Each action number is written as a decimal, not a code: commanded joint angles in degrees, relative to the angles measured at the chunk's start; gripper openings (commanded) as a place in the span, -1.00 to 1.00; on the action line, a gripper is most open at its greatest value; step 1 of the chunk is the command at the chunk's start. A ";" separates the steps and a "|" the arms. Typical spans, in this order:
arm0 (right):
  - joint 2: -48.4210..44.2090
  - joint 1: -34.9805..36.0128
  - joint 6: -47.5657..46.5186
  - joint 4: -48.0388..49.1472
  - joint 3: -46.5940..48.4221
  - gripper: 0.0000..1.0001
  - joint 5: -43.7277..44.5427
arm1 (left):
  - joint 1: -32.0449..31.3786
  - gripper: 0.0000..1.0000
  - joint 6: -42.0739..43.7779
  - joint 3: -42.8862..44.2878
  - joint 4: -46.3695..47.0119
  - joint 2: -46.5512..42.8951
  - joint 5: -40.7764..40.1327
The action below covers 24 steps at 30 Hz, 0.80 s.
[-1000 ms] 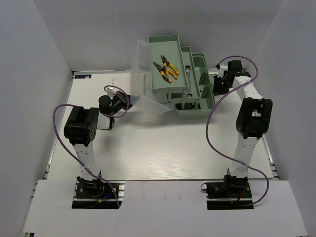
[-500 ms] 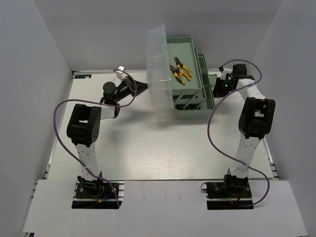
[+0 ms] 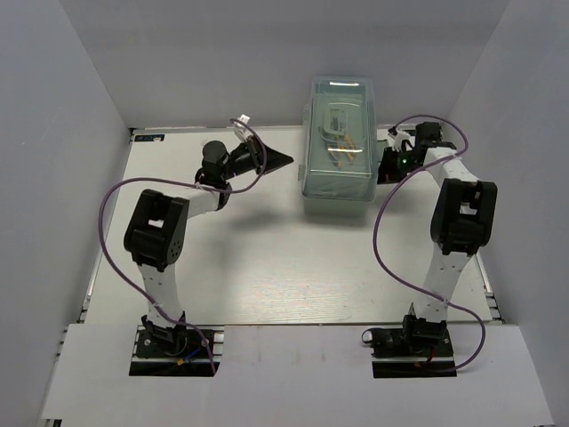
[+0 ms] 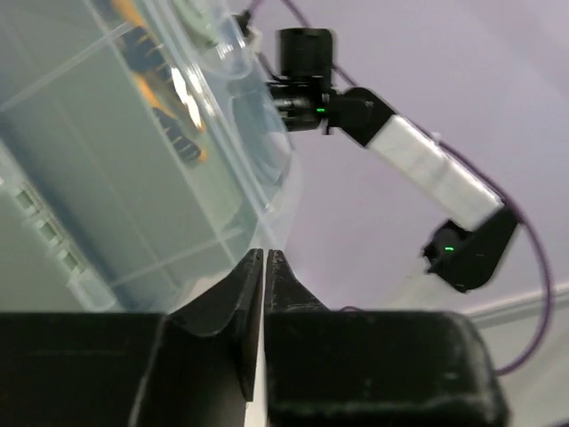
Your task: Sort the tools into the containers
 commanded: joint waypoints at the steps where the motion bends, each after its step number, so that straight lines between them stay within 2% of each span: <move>1: -7.49 0.81 -0.05 3.42 -3.59 -1.00 3.32 | 1.36 -0.63 8.25 -1.28 -9.08 -11.65 -2.95; 2: -8.30 0.80 -0.05 4.48 -5.95 -1.00 5.60 | 1.36 -0.60 11.76 -1.28 -18.17 -13.85 -5.83; 3: -8.83 0.72 0.48 4.58 -6.41 -1.00 6.93 | 1.36 -0.53 18.84 -0.76 -22.70 -15.96 -7.43; 5: -10.67 0.72 0.66 5.28 -7.81 -1.00 12.46 | 1.36 -0.49 24.60 -0.75 -33.31 -21.59 -11.98; 6: -11.90 0.72 1.01 5.28 -8.34 -1.00 14.04 | 1.36 -0.42 27.84 -0.75 -35.55 -23.17 -13.75; 7: -13.39 0.72 1.10 7.20 -9.57 -0.89 17.63 | 1.36 -0.39 29.01 -1.71 -37.32 -24.49 -16.47; 9: -16.03 0.80 1.18 8.79 -12.03 -0.68 19.41 | 1.36 -0.35 32.34 -2.25 -42.59 -25.38 -18.42; 10: -17.08 0.72 1.01 10.62 -13.00 -0.48 19.51 | 0.67 -0.35 33.32 -2.25 -43.83 -25.38 -18.43; 12: -19.55 0.89 0.48 12.40 -14.85 -0.35 17.50 | 0.05 -0.35 33.85 -2.25 -44.37 -22.16 -18.43; 15: -21.04 1.24 -0.48 11.08 -14.59 -0.35 15.82 | -0.66 -0.76 34.46 -0.41 -45.40 -17.67 -17.20; 16: -21.74 1.33 -0.57 10.82 -14.76 -0.37 16.08 | -1.96 -0.96 36.38 0.82 -46.81 -14.60 -18.33; 18: -22.97 1.33 -0.84 10.99 -15.38 -0.37 17.22 | -3.03 -1.00 38.41 4.69 -51.02 -11.69 -19.74; 24: -27.89 1.16 -1.63 11.78 -19.24 -0.37 18.45 | -6.27 -1.00 39.57 8.82 -50.00 -3.60 -19.13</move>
